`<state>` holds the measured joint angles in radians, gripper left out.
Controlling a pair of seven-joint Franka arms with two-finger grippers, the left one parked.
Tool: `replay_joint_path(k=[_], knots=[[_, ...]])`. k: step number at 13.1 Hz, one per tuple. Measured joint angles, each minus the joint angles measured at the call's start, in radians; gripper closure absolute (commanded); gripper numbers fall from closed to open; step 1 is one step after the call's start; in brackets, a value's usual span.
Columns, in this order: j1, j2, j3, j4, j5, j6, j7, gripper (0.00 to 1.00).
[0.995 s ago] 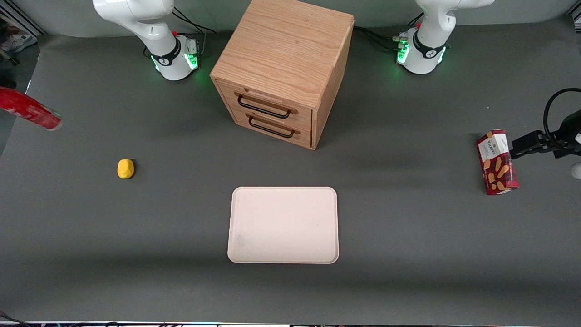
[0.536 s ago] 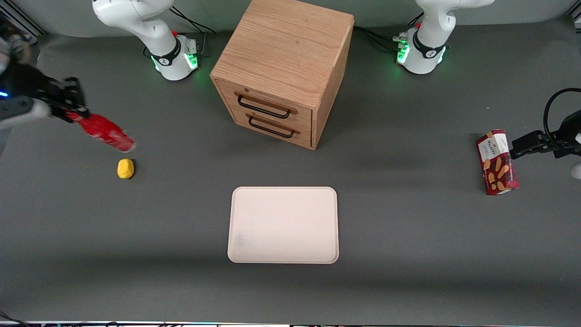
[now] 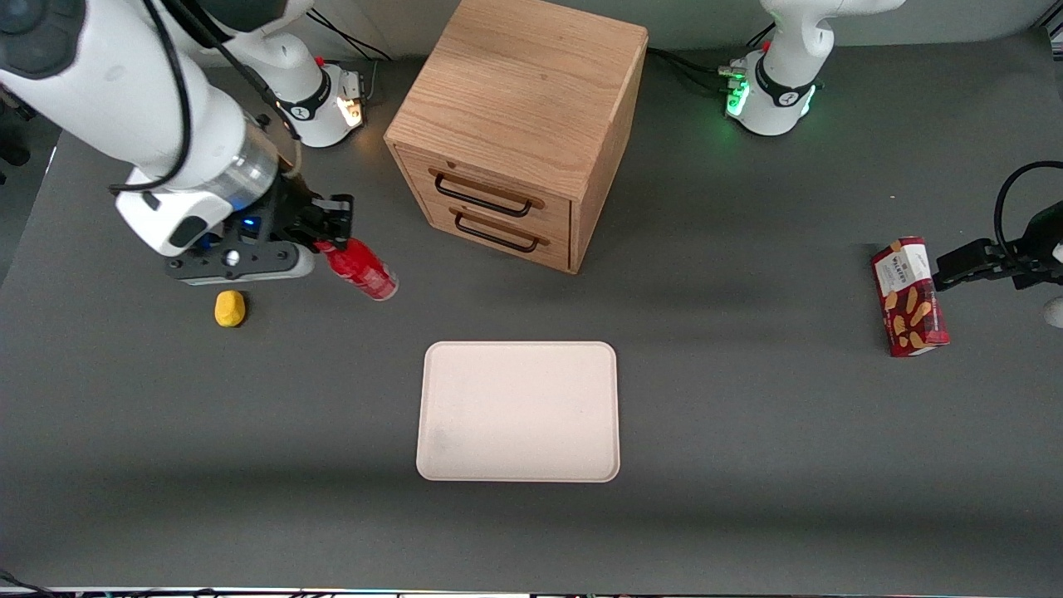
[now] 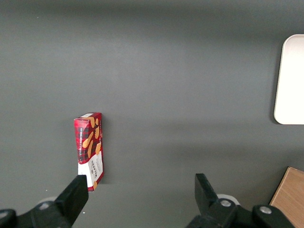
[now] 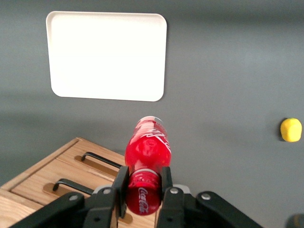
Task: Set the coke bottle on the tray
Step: 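Carry the bottle past the cabinet toward the white tray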
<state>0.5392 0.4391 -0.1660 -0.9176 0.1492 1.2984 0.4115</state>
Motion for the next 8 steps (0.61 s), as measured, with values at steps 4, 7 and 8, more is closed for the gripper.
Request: replay_joint_path(k=[4,7,8], knots=[[-0.007,0.055,0.001,0.002,0.0,0.095,0.003,1.0],[-0.011,0.129,0.001,0.001,0.0,0.169,0.003,1.0],[-0.013,0.158,0.001,0.0,0.0,0.191,0.003,1.0]])
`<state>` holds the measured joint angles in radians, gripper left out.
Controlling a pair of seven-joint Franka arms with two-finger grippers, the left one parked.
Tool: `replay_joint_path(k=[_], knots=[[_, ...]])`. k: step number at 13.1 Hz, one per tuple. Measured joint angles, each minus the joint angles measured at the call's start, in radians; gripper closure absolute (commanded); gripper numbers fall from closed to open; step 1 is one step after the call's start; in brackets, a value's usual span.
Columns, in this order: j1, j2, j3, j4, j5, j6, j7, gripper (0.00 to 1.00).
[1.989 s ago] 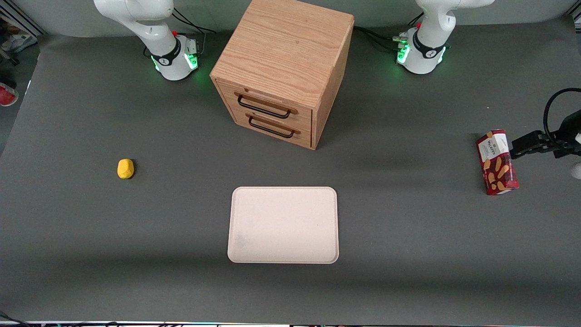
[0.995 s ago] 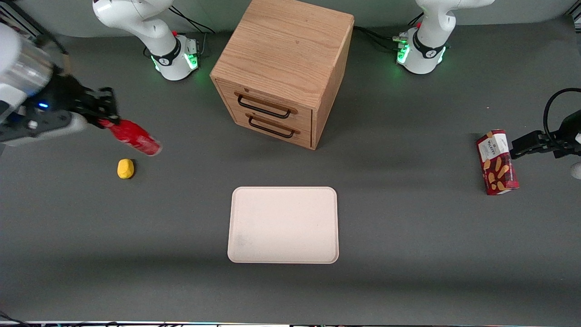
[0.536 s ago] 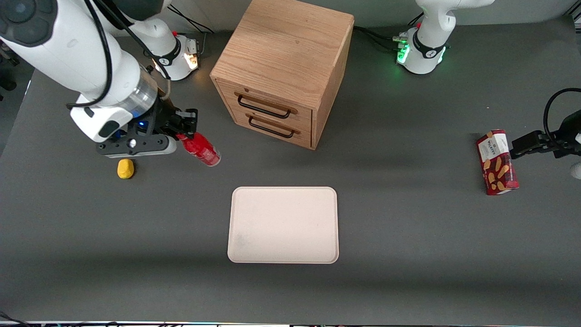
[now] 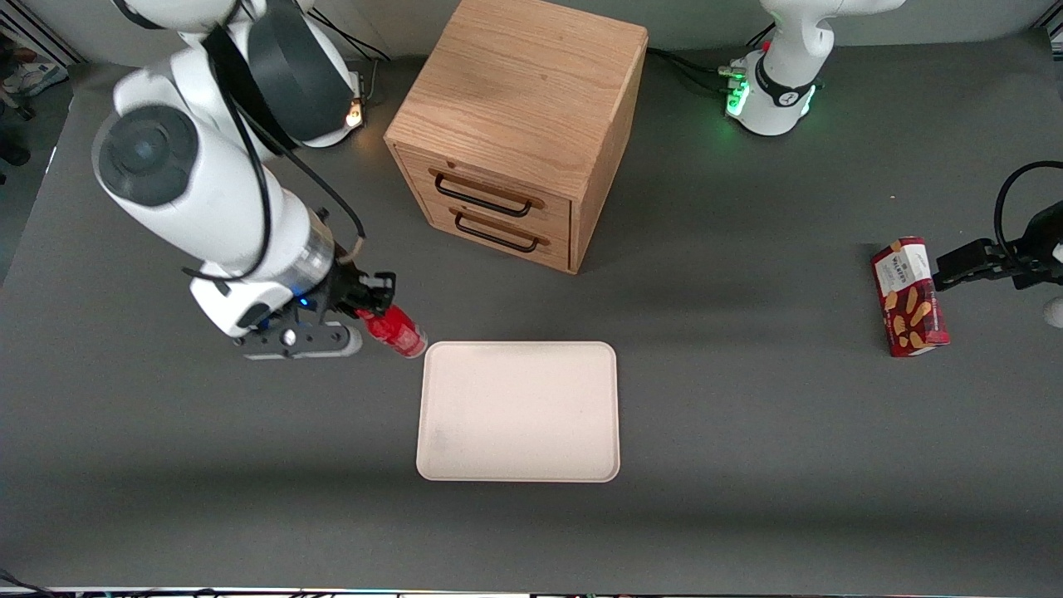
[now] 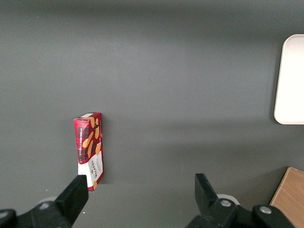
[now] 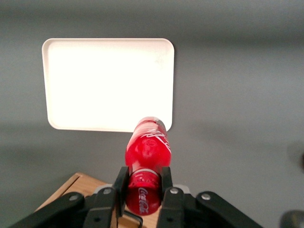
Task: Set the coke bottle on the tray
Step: 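Carry the bottle past the cabinet toward the white tray, then lower the bottle onto the tray's edge and open the right gripper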
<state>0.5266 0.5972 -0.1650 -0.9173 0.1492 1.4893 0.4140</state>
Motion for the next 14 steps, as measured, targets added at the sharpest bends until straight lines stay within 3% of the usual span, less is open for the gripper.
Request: replay_joint_path(k=[10,14], knots=[[-0.011,0.203,-0.001,-0.021,0.0,0.176,0.003,1.0],[-0.015,0.227,-0.001,-0.101,0.0,0.29,0.006,1.0]])
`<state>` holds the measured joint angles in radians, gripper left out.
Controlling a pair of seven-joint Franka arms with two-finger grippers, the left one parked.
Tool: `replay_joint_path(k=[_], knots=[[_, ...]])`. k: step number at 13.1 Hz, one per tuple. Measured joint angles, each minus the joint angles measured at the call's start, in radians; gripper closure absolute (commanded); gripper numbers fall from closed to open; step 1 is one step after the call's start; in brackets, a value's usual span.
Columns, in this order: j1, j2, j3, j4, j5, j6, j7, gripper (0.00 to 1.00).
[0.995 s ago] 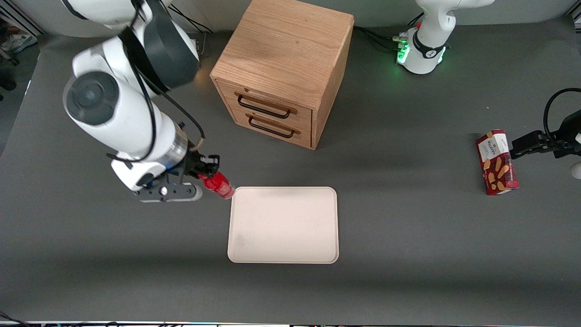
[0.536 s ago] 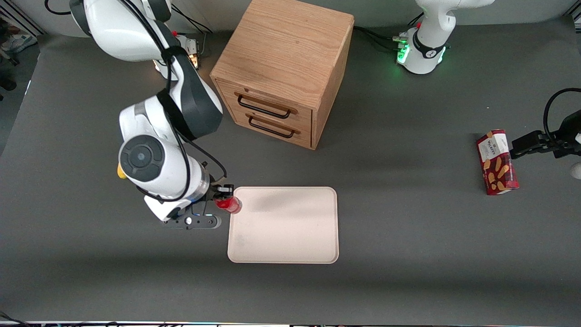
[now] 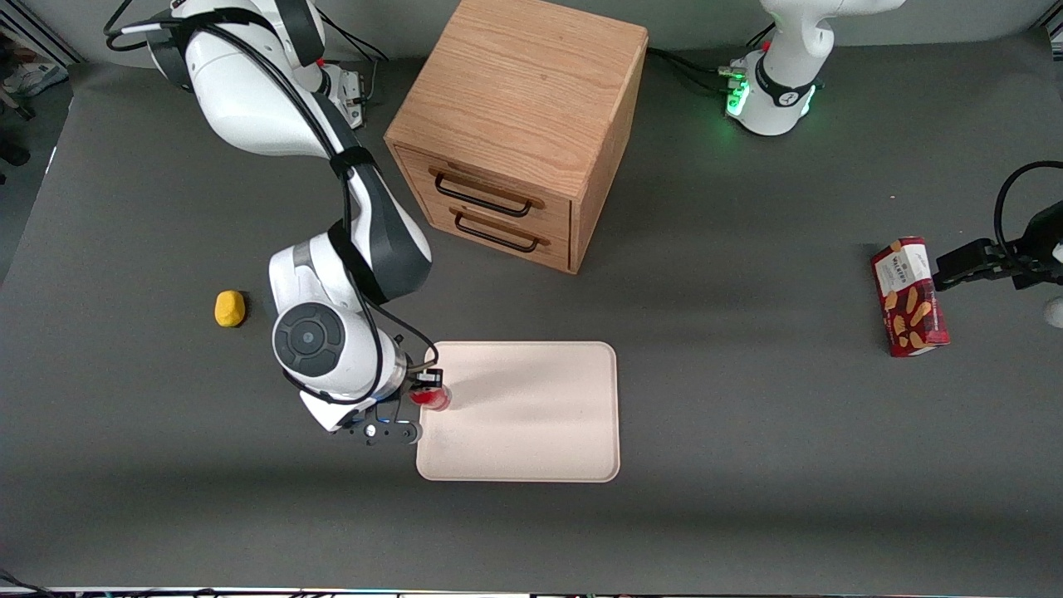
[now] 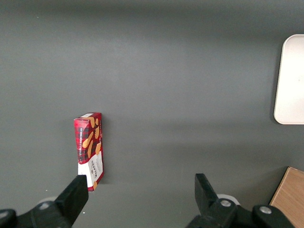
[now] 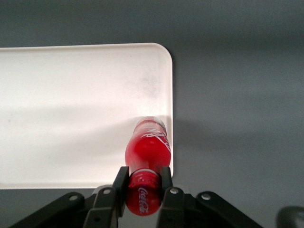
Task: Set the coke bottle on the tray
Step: 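Lower the bottle onto the tray's edge and open the right gripper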
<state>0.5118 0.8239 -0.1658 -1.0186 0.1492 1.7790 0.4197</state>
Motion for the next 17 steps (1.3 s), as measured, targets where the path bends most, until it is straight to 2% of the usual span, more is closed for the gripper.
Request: replay_joint_path(k=[9,11,12,13,17], knots=[[0.0,0.022,0.0,-0.018,0.0,0.068,0.0,1.0],[0.0,0.023,0.0,-0.018,0.0,0.068,0.0,0.66],[0.0,0.023,0.0,-0.018,0.0,0.068,0.0,0.27],[0.0,0.023,0.0,-0.018,0.0,0.068,0.0,0.0],[0.0,0.023,0.0,-0.017,0.0,0.07,0.001,0.0]])
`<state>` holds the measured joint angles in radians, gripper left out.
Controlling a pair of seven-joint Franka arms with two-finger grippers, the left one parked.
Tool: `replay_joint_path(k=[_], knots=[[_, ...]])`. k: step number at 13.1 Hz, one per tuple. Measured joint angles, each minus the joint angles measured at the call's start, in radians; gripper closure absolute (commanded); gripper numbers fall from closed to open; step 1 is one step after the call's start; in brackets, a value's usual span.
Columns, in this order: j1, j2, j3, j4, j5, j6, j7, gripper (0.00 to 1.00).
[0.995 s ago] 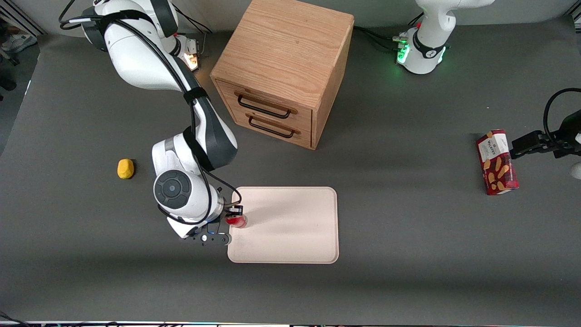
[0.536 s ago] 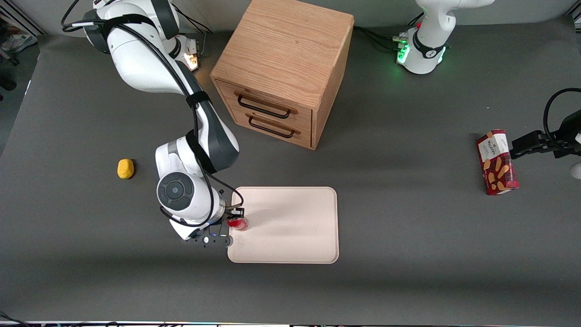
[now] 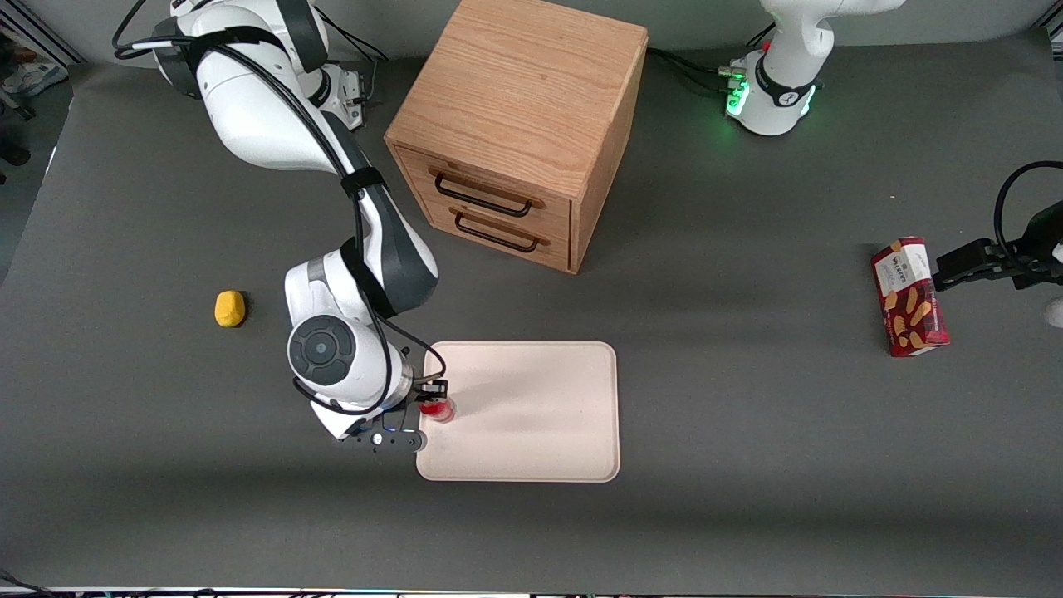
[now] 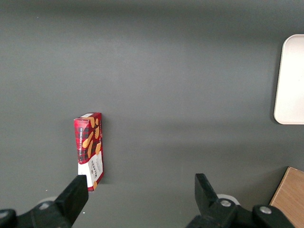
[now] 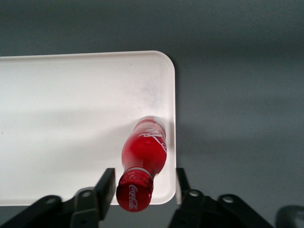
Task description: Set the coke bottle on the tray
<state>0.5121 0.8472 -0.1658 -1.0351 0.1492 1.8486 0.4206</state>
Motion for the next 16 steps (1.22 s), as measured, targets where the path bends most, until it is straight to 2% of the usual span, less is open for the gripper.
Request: replay_joint_path(k=[6,13,16], knots=[[0.0,-0.02,-0.001,0.011,0.0,-0.005,0.001,0.0],[-0.003,-0.287,-0.002,0.031,0.0,-0.358,0.004,0.0],[-0.059,-0.388,0.014,0.03,0.0,-0.519,0.004,0.0]])
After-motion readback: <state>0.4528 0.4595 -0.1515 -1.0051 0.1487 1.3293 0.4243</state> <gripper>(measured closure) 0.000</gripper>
